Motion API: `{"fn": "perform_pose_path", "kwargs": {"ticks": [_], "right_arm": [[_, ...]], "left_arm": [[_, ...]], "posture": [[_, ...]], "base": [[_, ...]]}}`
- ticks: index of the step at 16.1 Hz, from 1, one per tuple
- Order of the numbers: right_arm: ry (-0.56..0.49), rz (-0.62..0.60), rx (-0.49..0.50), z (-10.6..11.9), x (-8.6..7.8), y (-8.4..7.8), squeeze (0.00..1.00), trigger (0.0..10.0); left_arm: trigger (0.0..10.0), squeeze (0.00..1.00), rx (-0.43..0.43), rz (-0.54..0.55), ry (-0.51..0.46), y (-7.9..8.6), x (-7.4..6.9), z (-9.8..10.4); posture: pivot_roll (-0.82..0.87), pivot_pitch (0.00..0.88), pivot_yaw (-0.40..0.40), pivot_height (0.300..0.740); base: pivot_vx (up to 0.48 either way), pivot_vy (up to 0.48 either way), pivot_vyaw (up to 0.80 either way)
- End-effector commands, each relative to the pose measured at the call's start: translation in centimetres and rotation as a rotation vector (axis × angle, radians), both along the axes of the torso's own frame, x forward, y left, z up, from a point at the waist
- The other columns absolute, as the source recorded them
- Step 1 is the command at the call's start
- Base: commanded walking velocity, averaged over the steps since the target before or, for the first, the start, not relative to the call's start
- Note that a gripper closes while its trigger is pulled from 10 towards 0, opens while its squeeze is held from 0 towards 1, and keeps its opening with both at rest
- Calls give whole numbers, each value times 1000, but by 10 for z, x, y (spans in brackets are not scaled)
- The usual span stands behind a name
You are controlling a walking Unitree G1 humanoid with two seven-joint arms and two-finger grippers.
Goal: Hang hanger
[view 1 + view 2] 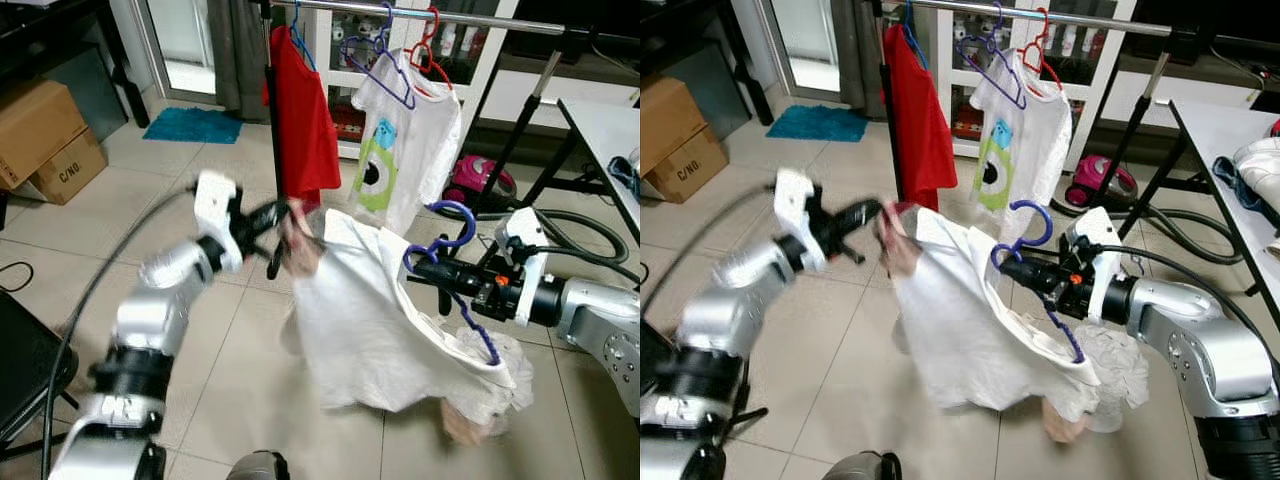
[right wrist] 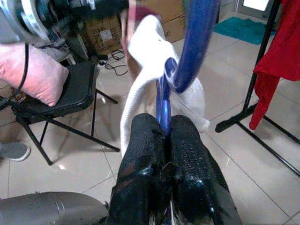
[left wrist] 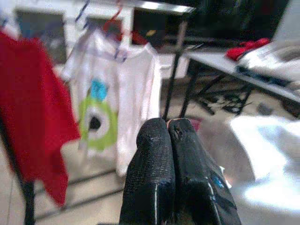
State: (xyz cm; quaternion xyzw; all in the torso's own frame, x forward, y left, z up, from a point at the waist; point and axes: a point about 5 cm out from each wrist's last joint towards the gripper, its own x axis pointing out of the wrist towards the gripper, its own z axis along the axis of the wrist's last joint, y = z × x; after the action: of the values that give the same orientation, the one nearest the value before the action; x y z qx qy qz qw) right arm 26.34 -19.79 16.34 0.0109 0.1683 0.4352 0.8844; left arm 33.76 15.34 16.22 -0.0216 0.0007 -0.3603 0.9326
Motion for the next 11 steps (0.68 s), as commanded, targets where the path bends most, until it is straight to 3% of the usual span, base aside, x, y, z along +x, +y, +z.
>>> {"fn": "perform_pose_path", "kwargs": {"ticks": [1, 4, 6, 9, 11], "right_arm": [[-24, -3, -13, 5, 3, 0, 0, 10000], [-3, 25, -69, -2, 0, 5, 0, 10000], [5, 40, -153, -8, -3, 4, 0, 10000], [11, 33, -177, -9, -5, -1, 0, 10000], [10, 15, -222, -7, -5, -9, 0, 10000]], "left_arm": [[0, 0, -2, -49, -47, -6, 2, 16], [0, 0, 24, -209, -50, -29, 0, 22], [0, 0, 44, -202, -59, -32, 4, 23], [0, 0, 69, -112, -87, -19, 12, 27], [0, 0, 124, -69, -78, 0, 12, 26]], "posture": [[-69, 0, 3, 740], [-70, 0, 5, 740], [-74, 0, 11, 740], [-74, 0, 11, 740], [-75, 0, 9, 740]], "base": [[0, 0, 0], [0, 0, 0], [0, 0, 0], [0, 0, 0], [0, 0, 0]]}}
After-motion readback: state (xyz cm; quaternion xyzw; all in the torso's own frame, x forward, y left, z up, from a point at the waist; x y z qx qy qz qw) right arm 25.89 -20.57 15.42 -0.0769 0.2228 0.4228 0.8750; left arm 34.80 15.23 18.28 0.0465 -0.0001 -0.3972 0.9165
